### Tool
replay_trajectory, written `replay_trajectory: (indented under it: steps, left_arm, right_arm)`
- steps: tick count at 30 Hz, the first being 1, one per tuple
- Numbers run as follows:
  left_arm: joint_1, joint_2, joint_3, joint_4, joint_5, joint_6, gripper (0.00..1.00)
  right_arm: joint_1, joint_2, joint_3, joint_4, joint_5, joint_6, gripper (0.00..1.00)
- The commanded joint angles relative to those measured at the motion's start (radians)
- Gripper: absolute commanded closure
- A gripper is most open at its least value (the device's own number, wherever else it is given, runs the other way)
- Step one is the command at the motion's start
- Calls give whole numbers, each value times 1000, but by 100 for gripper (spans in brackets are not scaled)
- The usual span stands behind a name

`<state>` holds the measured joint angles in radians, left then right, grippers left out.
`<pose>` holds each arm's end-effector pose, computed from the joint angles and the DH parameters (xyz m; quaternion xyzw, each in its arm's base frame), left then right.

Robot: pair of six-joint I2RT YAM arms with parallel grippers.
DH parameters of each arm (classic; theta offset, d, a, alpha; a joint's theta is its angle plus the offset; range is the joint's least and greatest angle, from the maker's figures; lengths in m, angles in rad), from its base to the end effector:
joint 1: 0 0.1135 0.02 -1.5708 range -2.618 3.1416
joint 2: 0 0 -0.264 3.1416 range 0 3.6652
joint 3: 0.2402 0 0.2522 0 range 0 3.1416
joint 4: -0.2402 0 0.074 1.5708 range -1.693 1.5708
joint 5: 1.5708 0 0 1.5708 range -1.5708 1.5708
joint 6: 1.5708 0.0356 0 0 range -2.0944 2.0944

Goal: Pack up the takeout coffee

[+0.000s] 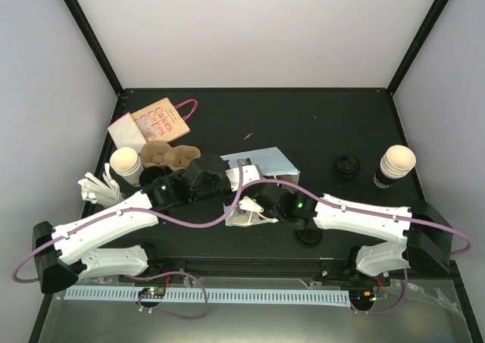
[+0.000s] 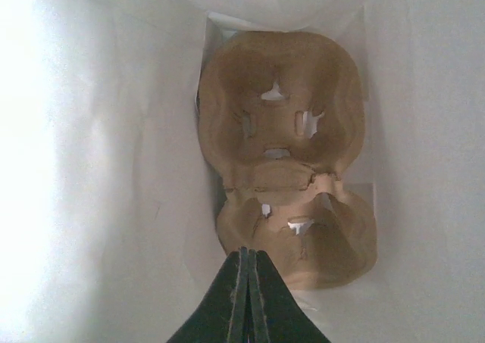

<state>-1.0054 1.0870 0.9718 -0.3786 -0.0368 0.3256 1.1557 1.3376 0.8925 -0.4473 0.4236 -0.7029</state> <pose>0.1318 -0.2053 0.3267 0.5226 0.6810 -0.1561 0.4887 0.1234 0.2437 0.2362 -0.6968 0.6077 -0.1202 0.3615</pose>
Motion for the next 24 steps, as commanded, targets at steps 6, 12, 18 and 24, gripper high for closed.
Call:
replay_trajectory:
  steps: [6, 12, 18, 24]
  left_arm:
    - [-9, 4, 48, 83, 14, -39, 98]
    - [-9, -7, 45, 86, 22, -36, 99]
    - [-10, -14, 41, 78, 56, -33, 99]
    - [-10, -17, 39, 72, 91, -28, 98]
  right_arm:
    - [-1, 20, -28, -28, 25, 38, 99]
    - [-18, 46, 9, -31, 50, 10, 99]
    - [-34, 53, 15, -27, 41, 2, 99]
    - [-50, 75, 25, -34, 31, -7, 99]
